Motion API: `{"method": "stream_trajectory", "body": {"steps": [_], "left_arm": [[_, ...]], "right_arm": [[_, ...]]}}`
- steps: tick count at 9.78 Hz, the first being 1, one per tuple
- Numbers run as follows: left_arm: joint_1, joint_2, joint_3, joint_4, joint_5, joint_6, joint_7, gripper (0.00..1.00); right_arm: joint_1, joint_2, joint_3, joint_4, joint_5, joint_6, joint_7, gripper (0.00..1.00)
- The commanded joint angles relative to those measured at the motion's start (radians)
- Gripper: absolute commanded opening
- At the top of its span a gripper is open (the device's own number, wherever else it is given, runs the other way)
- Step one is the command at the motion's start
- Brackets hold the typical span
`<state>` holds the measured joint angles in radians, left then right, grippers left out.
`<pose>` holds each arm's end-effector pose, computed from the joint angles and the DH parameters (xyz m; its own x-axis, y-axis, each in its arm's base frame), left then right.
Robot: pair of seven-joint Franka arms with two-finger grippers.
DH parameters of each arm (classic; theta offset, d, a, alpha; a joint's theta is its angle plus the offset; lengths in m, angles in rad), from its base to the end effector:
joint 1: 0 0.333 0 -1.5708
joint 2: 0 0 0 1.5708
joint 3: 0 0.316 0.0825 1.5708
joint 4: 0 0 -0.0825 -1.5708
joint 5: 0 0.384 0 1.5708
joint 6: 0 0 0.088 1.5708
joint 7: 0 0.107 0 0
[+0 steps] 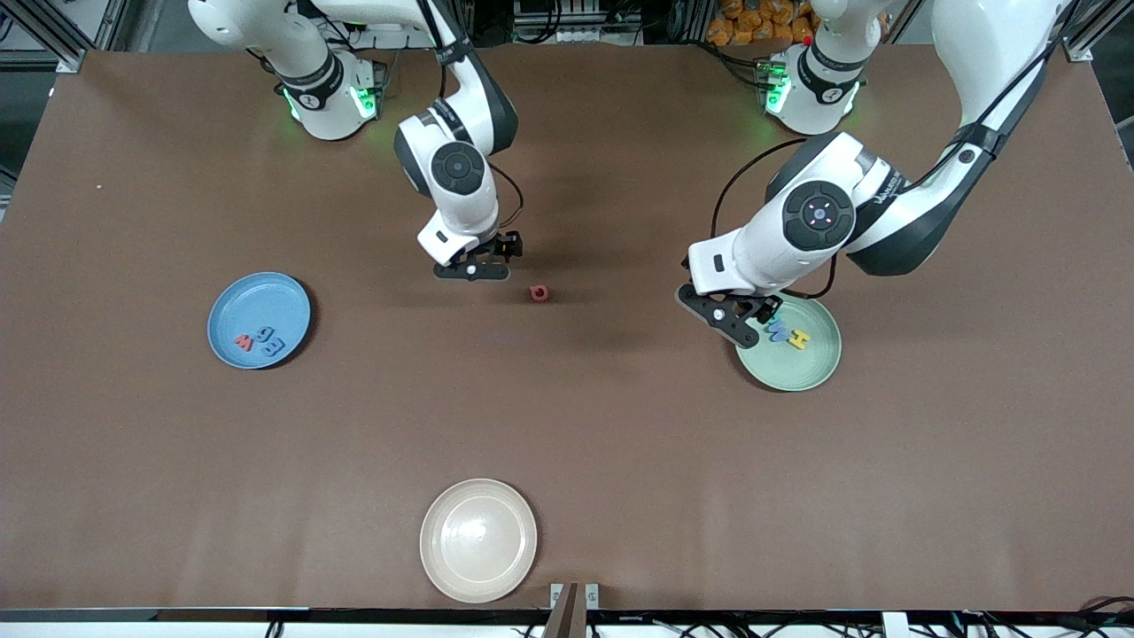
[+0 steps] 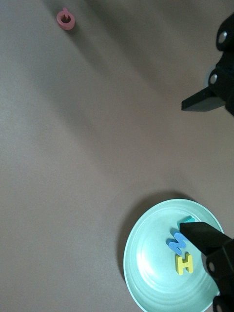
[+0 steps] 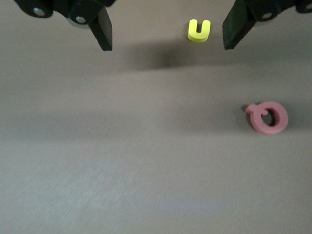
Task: Sort upper and lower case letters into plates
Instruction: 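Reach the right gripper to the yellow n letter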
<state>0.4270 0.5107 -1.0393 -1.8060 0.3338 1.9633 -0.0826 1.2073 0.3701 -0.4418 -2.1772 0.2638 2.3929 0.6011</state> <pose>0.5475 -0.2880 0.3709 0.7984 -0.5964 -0.0831 -0.5843 -0.8006 0.1326 0.3961 0.3806 0.2256 0.9959 -0.0242 -0.0877 -0.0192 -0.9981 0.0579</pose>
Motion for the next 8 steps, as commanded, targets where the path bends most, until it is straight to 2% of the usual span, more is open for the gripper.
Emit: {"method": "stream_trajectory", "body": {"steps": [1, 4, 8], "left_arm": [[-0.005, -0.001, 0.002, 0.011, -0.002, -0.003, -0.019, 1.00], [-0.005, -0.001, 0.002, 0.011, -0.002, -0.003, -0.019, 1.00], [-0.004, -0.001, 0.002, 0.011, -0.004, -0.003, -0.019, 1.00]], "right_arm": [[0.070, -0.002, -0.005, -0.046, 0.086, 0.058, 0.023, 1.00], [0.097, 0.047, -0.003, -0.046, 0.158, 0.123, 0.023, 1.00], [0.117, 0.093, 0.005, -0.049, 0.199, 0.169, 0.023, 1.00]]}}
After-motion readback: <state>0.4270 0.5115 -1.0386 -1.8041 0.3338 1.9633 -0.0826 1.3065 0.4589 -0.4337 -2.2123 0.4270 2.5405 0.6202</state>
